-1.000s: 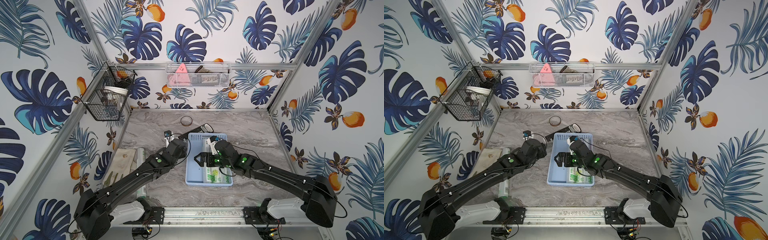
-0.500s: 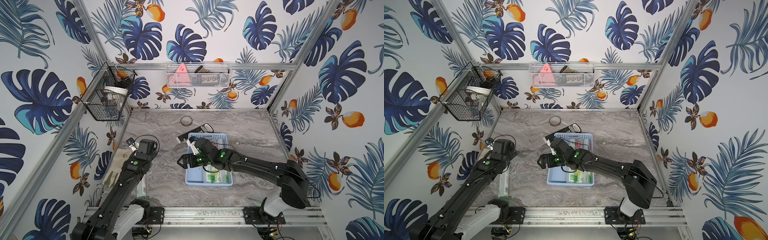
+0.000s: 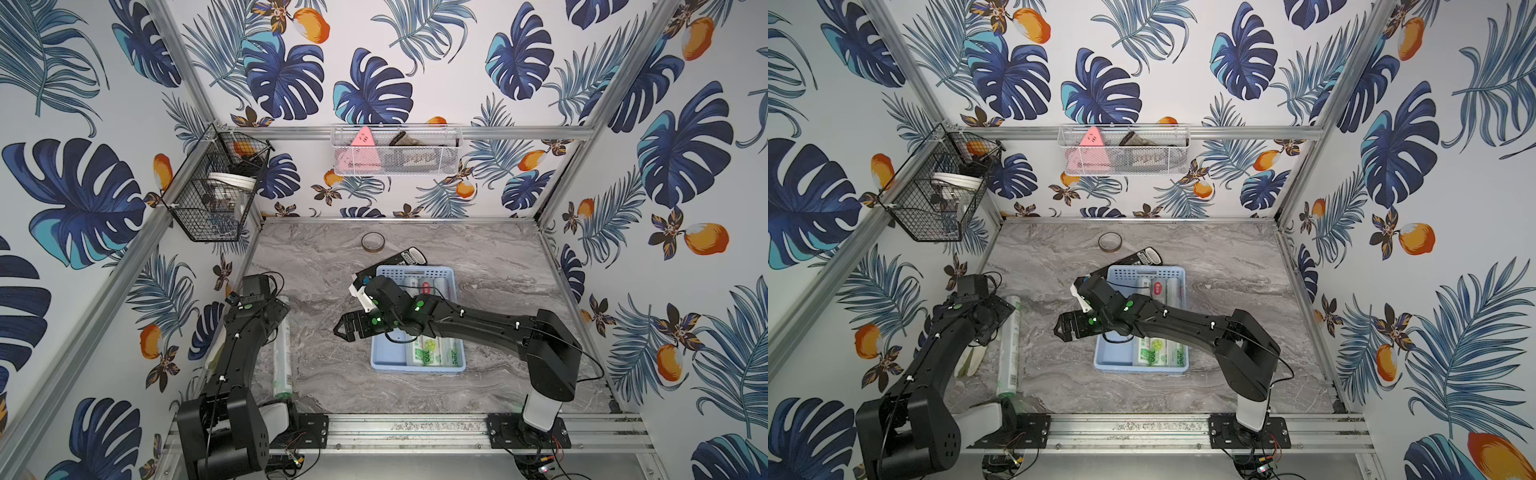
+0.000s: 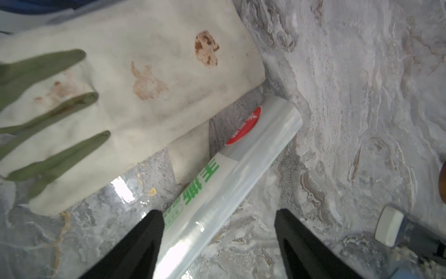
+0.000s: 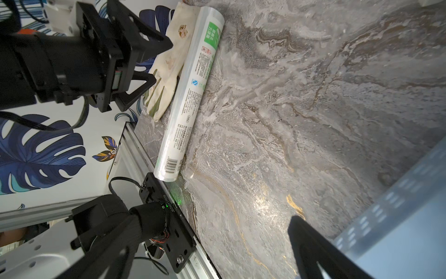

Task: Put the plastic wrap into the basket
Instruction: Pick up the plastic wrap from the center of the board.

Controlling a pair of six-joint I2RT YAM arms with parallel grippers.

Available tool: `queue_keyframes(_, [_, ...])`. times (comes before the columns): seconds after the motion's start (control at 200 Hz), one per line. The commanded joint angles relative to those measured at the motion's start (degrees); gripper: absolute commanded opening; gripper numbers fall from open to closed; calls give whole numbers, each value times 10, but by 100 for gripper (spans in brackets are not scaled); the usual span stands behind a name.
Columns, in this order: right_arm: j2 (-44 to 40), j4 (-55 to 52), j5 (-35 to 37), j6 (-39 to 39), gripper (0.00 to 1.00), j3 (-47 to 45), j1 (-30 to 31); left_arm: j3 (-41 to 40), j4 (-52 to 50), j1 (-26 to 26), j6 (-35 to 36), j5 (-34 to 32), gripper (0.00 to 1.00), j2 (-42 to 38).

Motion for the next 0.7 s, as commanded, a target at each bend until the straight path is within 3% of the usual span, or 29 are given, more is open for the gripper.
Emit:
queue_keyframes(0.0, [10, -15, -4, 6, 100, 12, 2, 1, 3, 3, 21, 14, 89, 17])
queue_keyframes(0.165, [18, -12, -5, 14, 100, 12, 3, -1, 12, 4, 26, 9, 98, 37])
queue_keyframes(0.465, [15, -5, -3, 17, 100, 3, 3, -22, 41, 2, 35, 25, 99, 52])
queue_keyframes(0.691, [-1, 2, 0, 11, 100, -17, 3, -32, 53, -18, 35, 1, 99, 62])
